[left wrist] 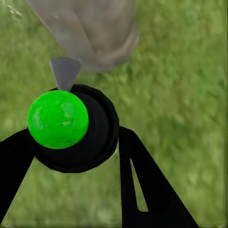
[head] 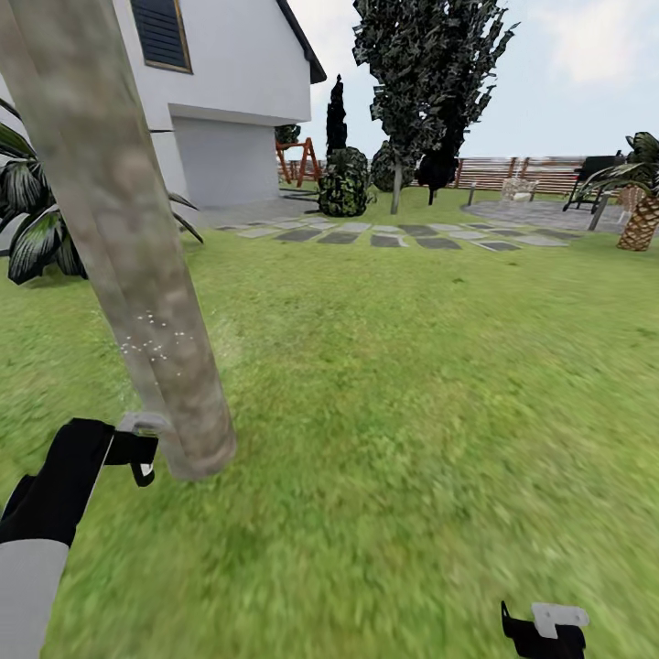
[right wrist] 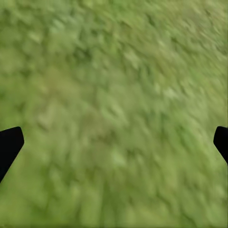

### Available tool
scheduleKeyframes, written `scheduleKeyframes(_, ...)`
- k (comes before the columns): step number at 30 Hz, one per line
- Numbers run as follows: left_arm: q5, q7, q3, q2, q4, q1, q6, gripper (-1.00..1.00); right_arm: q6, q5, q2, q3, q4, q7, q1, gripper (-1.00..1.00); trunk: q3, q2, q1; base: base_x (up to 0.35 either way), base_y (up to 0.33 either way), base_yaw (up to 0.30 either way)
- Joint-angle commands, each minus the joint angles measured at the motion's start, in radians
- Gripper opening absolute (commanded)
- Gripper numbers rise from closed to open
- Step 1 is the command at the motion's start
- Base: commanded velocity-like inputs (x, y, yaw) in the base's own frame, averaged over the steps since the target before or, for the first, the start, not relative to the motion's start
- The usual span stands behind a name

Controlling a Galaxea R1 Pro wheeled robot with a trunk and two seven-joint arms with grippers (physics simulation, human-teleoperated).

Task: In the garden, pick up the pesticide atomizer on the floor and spray pesticide onto both trees until each tree trunk is fully covered.

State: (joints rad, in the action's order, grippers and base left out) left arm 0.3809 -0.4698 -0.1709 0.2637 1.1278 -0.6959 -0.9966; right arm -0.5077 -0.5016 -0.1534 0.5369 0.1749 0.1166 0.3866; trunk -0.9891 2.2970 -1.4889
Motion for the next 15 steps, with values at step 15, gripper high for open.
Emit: scheduleKeyframes(15,0.0,0.031,-0.007,-0.056,0.0,0.099,0.007,-1.0,0.0,0.0,0.001,0.0,0.0,0.0,0.0,1.0,0.0,0.0,0.0,0.131,0.013,0.084)
